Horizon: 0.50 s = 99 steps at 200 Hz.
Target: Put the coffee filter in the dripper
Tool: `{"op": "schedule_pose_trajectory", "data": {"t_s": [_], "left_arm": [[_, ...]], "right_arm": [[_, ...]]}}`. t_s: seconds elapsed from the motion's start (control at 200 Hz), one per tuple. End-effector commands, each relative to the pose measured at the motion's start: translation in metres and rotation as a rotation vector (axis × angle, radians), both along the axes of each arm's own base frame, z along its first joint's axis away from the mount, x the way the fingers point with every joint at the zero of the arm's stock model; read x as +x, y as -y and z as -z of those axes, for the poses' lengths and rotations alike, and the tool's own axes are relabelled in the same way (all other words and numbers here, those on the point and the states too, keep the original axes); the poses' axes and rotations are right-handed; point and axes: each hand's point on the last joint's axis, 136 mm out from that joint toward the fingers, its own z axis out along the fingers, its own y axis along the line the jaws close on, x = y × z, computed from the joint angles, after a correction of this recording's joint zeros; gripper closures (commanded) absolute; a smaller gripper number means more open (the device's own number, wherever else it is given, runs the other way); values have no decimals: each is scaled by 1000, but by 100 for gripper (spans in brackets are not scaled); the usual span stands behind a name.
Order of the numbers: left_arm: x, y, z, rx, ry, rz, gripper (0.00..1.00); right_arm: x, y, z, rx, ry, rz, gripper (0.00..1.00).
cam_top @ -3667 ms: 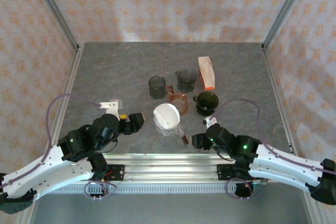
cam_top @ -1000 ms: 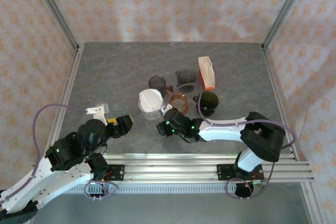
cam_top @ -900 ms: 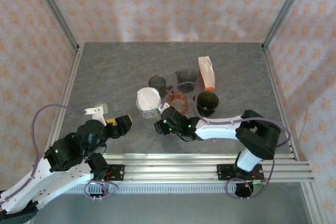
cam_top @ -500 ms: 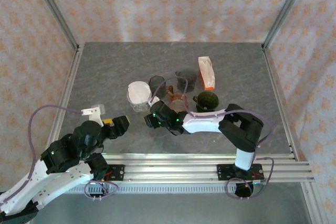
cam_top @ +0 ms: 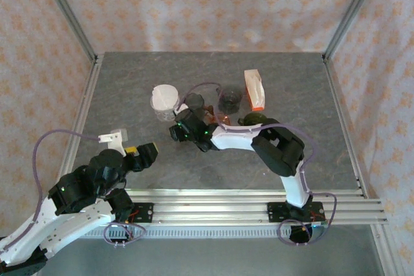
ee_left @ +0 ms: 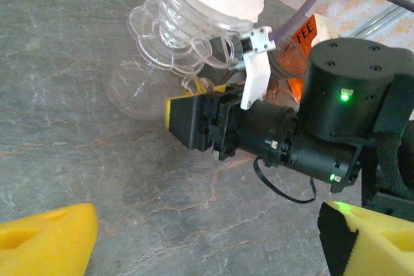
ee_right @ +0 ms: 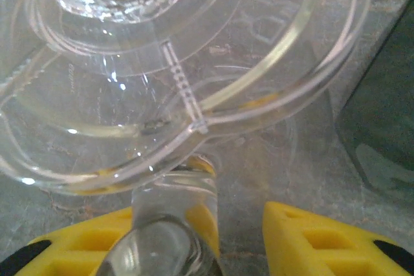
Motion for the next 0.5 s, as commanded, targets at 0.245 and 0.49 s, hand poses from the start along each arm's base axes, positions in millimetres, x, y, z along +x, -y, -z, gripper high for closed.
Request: {"op": "schedule_pose_trajectory", "data": {"t_s": [0.245, 0.49], "left_arm": [[1, -10, 1, 19, 8, -39, 10], [2, -8, -1, 12, 13, -39, 6]], "right_arm": [[-1, 6, -8, 16, 18, 21, 38], [-15, 16, -17, 20, 42, 26, 36]]}}
